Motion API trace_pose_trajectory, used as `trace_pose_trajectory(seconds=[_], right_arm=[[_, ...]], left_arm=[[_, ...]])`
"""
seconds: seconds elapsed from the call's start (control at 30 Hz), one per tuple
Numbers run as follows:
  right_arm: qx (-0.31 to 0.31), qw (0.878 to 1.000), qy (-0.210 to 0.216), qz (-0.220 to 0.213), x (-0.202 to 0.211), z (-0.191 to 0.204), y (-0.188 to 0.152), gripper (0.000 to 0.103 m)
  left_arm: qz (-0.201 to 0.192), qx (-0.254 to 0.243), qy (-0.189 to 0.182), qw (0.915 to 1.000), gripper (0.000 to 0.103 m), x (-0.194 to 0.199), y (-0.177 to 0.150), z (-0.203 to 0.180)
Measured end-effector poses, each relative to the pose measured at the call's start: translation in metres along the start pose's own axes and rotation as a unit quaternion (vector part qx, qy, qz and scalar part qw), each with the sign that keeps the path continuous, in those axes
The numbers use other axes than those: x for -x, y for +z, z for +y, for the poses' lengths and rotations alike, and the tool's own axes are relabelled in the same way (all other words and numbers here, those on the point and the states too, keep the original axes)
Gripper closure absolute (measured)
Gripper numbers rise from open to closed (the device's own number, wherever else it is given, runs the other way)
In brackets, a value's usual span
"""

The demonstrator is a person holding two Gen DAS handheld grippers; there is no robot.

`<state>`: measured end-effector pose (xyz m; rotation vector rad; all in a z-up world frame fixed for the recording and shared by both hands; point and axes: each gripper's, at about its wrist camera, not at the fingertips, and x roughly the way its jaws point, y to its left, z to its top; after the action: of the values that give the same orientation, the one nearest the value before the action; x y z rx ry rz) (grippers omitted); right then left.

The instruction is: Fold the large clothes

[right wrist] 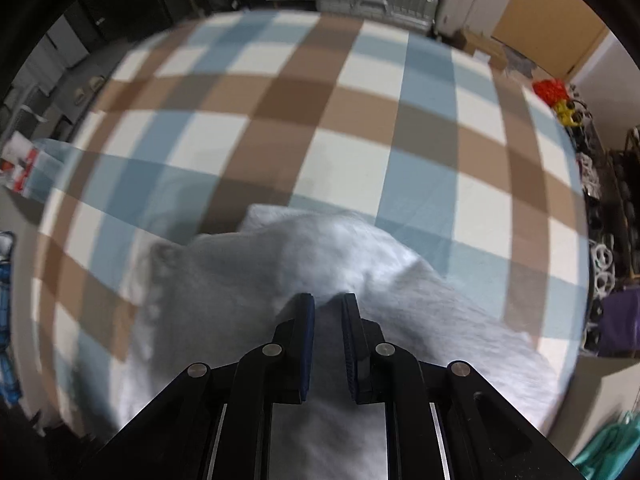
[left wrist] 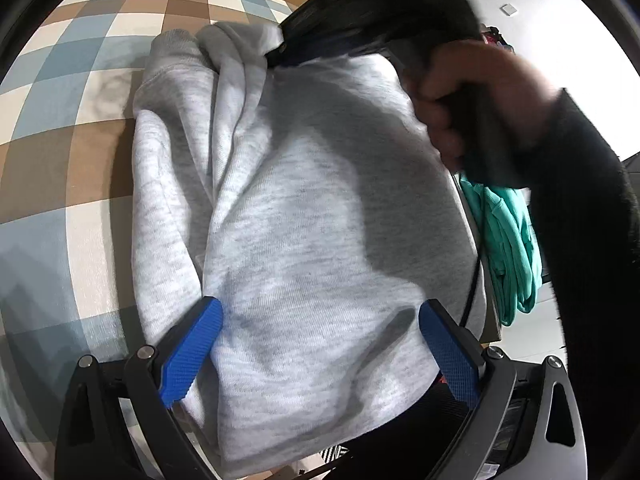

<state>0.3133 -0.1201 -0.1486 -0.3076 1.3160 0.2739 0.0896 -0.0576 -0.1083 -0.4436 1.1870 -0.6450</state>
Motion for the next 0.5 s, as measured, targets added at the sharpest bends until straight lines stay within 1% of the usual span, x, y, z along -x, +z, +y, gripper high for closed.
trace_pose_trajectory(seconds=[0.1, 0.17, 0.2, 0.23, 0.27, 0.37, 0.4, 0.47, 0.5], right_arm=[[-0.002, 1.0, 0.001, -0.003, 0.002, -0.001, 0.002, 0.093], [-0.001, 1.0, 0.022, -0.012, 0.019, -0.007, -0.001, 0.093], [-0.007, 0.999, 0.039, -0.025, 0.035, -0.015, -0.005, 0.092], [-0.013, 0.999, 0.04, -0.032, 0.046, -0.023, -0.01, 0.088], [-0.018, 0.999, 0.03, -0.039, 0.063, -0.033, -0.017, 0.083], [-0.009, 0.999, 0.004, -0.051, 0.098, -0.051, -0.037, 0.074], [-0.002, 0.999, -0.007, -0.052, 0.109, -0.055, -0.045, 0.072], [0.018, 0.998, -0.024, -0.049, 0.126, -0.06, -0.061, 0.063], [0.028, 0.998, -0.034, -0.05, 0.133, -0.06, -0.069, 0.06]], left_arm=[[0.002, 0.001, -0.001, 1.0, 0.008, 0.0, 0.001, 0.0], [0.002, 0.001, -0.002, 1.0, 0.008, 0.001, 0.001, 0.0], [0.002, -0.001, 0.0, 1.0, 0.008, 0.001, 0.001, 0.0], [0.002, -0.003, 0.003, 1.0, 0.008, 0.001, 0.001, -0.001], [0.002, -0.005, 0.006, 1.0, 0.008, 0.001, 0.002, -0.001], [0.0, -0.012, 0.017, 0.9998, 0.008, -0.001, 0.001, -0.005], [-0.001, -0.013, 0.019, 0.9997, 0.008, -0.001, 0.0, -0.005], [-0.005, -0.014, 0.023, 0.9996, 0.008, -0.002, -0.002, -0.007], [-0.006, -0.015, 0.024, 0.9996, 0.008, -0.002, -0.002, -0.008]])
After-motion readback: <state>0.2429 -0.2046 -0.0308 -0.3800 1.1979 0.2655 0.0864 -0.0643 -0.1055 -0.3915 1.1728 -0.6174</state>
